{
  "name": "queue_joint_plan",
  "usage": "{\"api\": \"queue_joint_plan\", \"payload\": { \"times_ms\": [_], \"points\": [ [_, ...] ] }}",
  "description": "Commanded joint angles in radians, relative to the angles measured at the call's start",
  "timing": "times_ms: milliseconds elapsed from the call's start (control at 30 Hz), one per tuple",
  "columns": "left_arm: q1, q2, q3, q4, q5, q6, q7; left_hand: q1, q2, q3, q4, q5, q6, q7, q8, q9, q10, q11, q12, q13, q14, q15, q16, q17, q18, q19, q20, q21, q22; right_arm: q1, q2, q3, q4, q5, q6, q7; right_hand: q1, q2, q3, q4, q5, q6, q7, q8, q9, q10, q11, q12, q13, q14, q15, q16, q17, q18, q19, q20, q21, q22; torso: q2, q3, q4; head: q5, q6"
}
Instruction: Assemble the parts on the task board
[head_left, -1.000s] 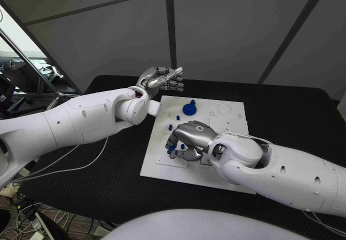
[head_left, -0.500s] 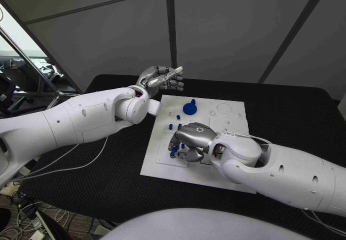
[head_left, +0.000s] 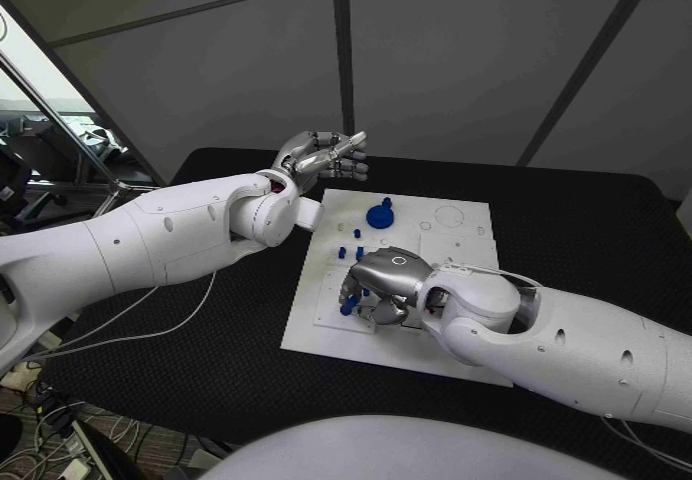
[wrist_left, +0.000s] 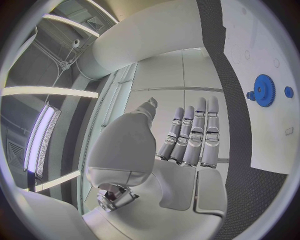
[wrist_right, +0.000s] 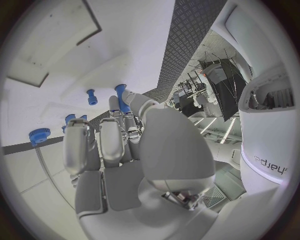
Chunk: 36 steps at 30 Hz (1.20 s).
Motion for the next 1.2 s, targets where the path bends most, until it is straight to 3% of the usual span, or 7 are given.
{"api": "queue_joint_plan", "payload": {
  "times_ms": [33,367,533,633,700,1000,1200],
  "points": [
    [0.002,0.001,0.001,-0.001,-0.002,0.010,0.011,0.008,0.002,0.006,0.001,-0.002,-0.006,0.054,0.007,-0.001,0.005,0.000,-0.004,-0.001,0.008,0.001,-0.003,-0.001,-0.012,-0.002,0.004,-0.007,-0.001,0.001,0.003,-0.004,-0.004,-0.009,0.019,-0.004,-0.007,0.005,0.004,-0.001,0.004,0.001,0.004,0.003,0.002,0.009,0.001,-0.003,0.001,0.030,0.005,0.001,-0.001,-0.013,0.000,0.002,0.003,0.088,-0.001,0.0006,-0.0029,-0.003,0.002],
    [0.002,0.004,0.001,-0.005,-0.002,0.011,0.010,0.008,0.002,0.006,0.000,-0.002,-0.006,0.054,0.007,-0.001,0.004,0.000,-0.005,-0.001,0.008,0.001,-0.004,-0.001,-0.012,-0.003,0.004,-0.007,-0.002,0.000,0.013,-0.012,-0.011,-0.016,0.007,-0.004,-0.015,0.002,0.001,0.001,0.002,-0.004,0.006,-0.002,0.000,0.004,0.003,-0.009,0.001,0.029,0.007,-0.001,-0.004,-0.012,-0.004,0.004,0.000,0.084,-0.002,-0.0005,0.0005,-0.005,0.004],
    [0.002,0.005,0.001,-0.005,-0.002,0.013,0.008,0.008,0.003,0.006,0.000,-0.002,-0.007,0.054,0.007,-0.001,0.004,0.000,-0.005,-0.001,0.008,0.001,-0.004,-0.002,-0.013,-0.003,0.004,-0.008,-0.003,0.000,0.015,-0.014,-0.014,-0.014,-0.007,0.003,-0.051,-0.014,-0.012,0.014,0.008,-0.053,0.022,-0.032,-0.012,-0.040,0.019,-0.045,-0.008,0.025,0.021,-0.004,-0.012,-0.009,-0.017,0.014,-0.010,0.072,-0.001,-0.0004,0.0007,-0.005,0.006],
    [0.002,0.005,0.001,-0.005,-0.002,0.014,0.006,0.008,0.003,0.006,0.000,-0.002,-0.007,0.054,0.007,-0.001,0.004,0.001,-0.006,-0.001,0.008,0.002,-0.005,-0.002,-0.013,-0.003,0.004,-0.009,-0.004,0.000,0.016,-0.014,-0.016,-0.010,-0.021,0.010,-0.072,-0.031,-0.022,0.021,0.006,-0.114,0.020,-0.060,-0.022,-0.085,0.027,-0.068,-0.019,0.022,0.028,-0.008,-0.019,-0.005,-0.030,0.022,-0.023,0.057,-0.001,-0.0002,0.0002,-0.004,0.007],
    [0.002,0.004,0.001,-0.005,-0.002,0.015,0.005,0.008,0.003,0.006,0.000,-0.002,-0.007,0.054,0.007,-0.001,0.004,0.001,-0.006,-0.001,0.008,0.002,-0.005,-0.002,-0.013,-0.003,0.004,-0.009,-0.004,0.000,0.017,-0.014,-0.016,-0.008,-0.027,0.013,-0.078,-0.038,-0.027,0.023,0.007,-0.154,0.018,-0.061,-0.024,-0.101,0.027,-0.073,-0.024,0.021,0.029,-0.010,-0.023,-0.002,-0.036,0.024,-0.029,0.049,0.000,-0.0002,0.0001,-0.004,0.007],
    [0.002,0.003,0.001,-0.005,-0.002,0.011,0.001,0.009,0.006,0.008,0.000,-0.002,-0.009,0.055,0.006,-0.001,0.002,0.002,-0.008,-0.001,0.007,0.003,-0.009,-0.004,-0.013,-0.005,0.005,-0.011,-0.010,0.000,0.014,-0.015,-0.014,0.002,-0.062,0.028,-0.091,-0.044,-0.043,0.029,0.009,-0.205,0.014,-0.059,-0.022,-0.141,0.035,-0.081,-0.036,0.011,0.033,-0.033,-0.059,0.007,-0.066,0.030,-0.060,0.013,0.000,0.0002,0.0009,-0.004,0.007],
    [0.002,0.002,0.001,-0.006,-0.002,0.012,-0.002,0.009,0.007,0.008,0.000,-0.002,-0.010,0.056,0.006,-0.001,0.002,0.002,-0.009,-0.001,0.008,0.003,-0.011,-0.004,-0.013,-0.005,0.005,-0.012,-0.011,0.000,-0.002,-0.015,0.006,0.010,-0.130,0.036,-0.094,-0.048,-0.062,0.030,0.012,-0.226,0.010,-0.058,-0.021,-0.172,0.041,-0.081,-0.043,0.005,0.038,-0.049,-0.082,0.013,-0.082,0.034,-0.080,-0.009,0.000,0.0009,-0.0002,-0.004,0.009]
  ]
}}
